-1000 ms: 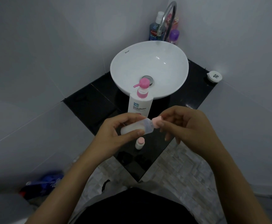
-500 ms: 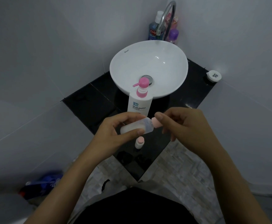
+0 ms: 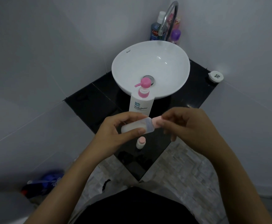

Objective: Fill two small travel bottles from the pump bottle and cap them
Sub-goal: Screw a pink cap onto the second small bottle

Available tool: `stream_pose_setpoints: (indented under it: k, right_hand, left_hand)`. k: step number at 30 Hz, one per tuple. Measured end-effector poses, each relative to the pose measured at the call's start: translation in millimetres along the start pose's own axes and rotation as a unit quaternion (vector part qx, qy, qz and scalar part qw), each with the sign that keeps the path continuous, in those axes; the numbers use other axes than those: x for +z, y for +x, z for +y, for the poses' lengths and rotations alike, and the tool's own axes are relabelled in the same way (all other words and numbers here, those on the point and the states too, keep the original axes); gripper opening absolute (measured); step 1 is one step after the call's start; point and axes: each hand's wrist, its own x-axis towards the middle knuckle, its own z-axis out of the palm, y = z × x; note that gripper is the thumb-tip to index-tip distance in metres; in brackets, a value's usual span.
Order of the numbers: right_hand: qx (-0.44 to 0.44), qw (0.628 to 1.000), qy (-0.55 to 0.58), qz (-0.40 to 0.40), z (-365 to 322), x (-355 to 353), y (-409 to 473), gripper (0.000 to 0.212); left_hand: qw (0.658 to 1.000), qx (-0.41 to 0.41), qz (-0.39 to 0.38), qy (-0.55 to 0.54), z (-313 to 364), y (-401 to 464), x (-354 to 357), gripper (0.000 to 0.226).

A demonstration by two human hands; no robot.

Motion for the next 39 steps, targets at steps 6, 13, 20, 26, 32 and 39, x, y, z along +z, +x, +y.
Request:
stream_pose_setpoints:
  k: [6, 13, 20, 26, 32, 39]
  right_hand:
    - [-0.022, 1.0, 0.012, -0.014, 2.1, -2.0, -0.6, 0.034]
    - [-0.009, 1.0, 0.027, -0.012, 3.8, -0.9, 0.7, 0.033]
    - [-0.006, 0.998, 0.067, 0.0, 4.1, 2.5, 0.4, 0.031]
    - [0.014, 0.997, 0.076, -0.001, 7.8, 8.2, -0.3, 0.017]
    - [-0.008, 0.997, 0.082, -0.012, 5.7, 10.0, -2.2, 0.029]
    - [-0.012, 0.995, 0.097, 0.016, 10.1, 17.2, -4.9, 0.025]
  left_hand:
    - [1.0, -0.005, -0.002, -0.009, 0.3, 1.5, 0.2, 0.03]
    - [1.0, -0.006, 0.0, -0.018, 2.3, 3.1, 2.4, 0.027]
    - [1.0, -0.002, -0.003, -0.017, 4.0, 4.6, 3.2, 0.028]
    - [1.0, -0.016, -0.005, -0.02, 4.8, 5.5, 0.8, 0.03]
    - [0.996, -0.053, -0.019, -0.072, 2.4, 2.8, -2.3, 0.038]
    - [0.994, -0.045, -0.018, -0.098, 1.2, 0.4, -1.0, 0.036]
